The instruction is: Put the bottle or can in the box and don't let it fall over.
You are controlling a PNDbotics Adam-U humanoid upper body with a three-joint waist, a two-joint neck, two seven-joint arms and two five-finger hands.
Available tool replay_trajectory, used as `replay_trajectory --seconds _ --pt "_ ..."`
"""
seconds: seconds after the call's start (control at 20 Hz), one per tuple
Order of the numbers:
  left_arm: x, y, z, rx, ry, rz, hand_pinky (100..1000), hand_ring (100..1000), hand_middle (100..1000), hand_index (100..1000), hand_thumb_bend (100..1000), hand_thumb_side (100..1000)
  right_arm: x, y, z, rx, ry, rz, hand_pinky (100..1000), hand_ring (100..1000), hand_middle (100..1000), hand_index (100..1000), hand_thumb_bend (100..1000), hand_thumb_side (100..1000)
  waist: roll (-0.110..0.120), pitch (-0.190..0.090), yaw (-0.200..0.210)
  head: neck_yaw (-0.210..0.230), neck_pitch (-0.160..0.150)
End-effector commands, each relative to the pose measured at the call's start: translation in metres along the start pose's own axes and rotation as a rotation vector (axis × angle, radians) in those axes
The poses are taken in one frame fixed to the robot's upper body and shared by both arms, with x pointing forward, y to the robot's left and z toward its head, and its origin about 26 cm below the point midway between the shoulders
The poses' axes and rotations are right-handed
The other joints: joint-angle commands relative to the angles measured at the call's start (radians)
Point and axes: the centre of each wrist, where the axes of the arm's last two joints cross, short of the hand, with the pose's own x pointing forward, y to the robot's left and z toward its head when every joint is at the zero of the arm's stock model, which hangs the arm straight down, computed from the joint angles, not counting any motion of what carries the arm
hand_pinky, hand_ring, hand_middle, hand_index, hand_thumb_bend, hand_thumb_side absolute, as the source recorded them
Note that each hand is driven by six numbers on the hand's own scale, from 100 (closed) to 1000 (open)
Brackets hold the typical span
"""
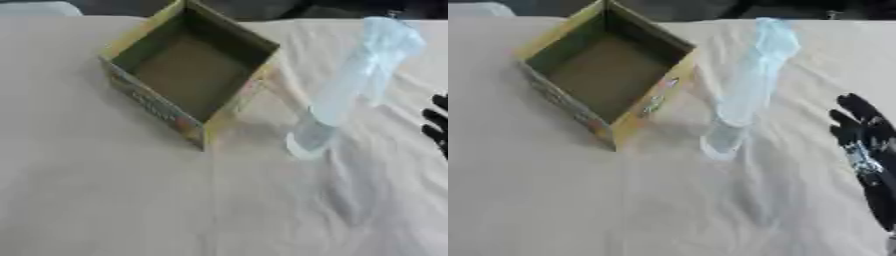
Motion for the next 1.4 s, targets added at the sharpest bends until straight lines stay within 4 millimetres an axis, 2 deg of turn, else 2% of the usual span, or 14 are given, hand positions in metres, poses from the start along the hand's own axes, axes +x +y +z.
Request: replay_trajectory --seconds 0.05,0.6,0.8,1.2,1.4 --pt "0.0087 0.0022 -0.0044 -0.007 -0.036 -0.009 994 1000 998 717 114 769 0.0063 -0.0018 -0.0016 0.004 -0.014 0.01 1000 1000 1000 1000 100 559 0.002 -0.026 0.0 -0.008 -0.015" --pt "0.01 0.0019 -0.0065 -0.017 -0.042 -0.005 995 1000 998 718 115 767 0.0062 -0.0021 -0.0014 0.016 -0.014 0.01 1000 1000 1000 1000 100 544 -0.003 -0.036 -0.001 -0.012 -0.003" --pt "0.0098 0.0021 -0.0062 -0.018 -0.039 -0.005 995 1000 999 718 116 767 0.0061 -0.0022 -0.0011 0.045 -0.022 0.032 1000 1000 1000 1000 100 544 -0.004 -0.039 -0.003 -0.018 -0.004" --pt "0.0096 0.002 -0.0057 -0.019 -0.033 -0.002 993 1000 998 718 117 763 0.0063 -0.0001 -0.0018 0.137 -0.012 0.107 1000 1000 1000 1000 100 540 -0.005 -0.055 -0.003 -0.027 0.013" --pt "0.0093 0.0012 -0.0056 -0.024 -0.029 0.003 990 1000 998 718 118 763 0.0111 0.005 -0.011 0.184 -0.007 0.132 1000 1000 1000 1000 100 530 -0.005 -0.063 -0.003 -0.033 0.019"
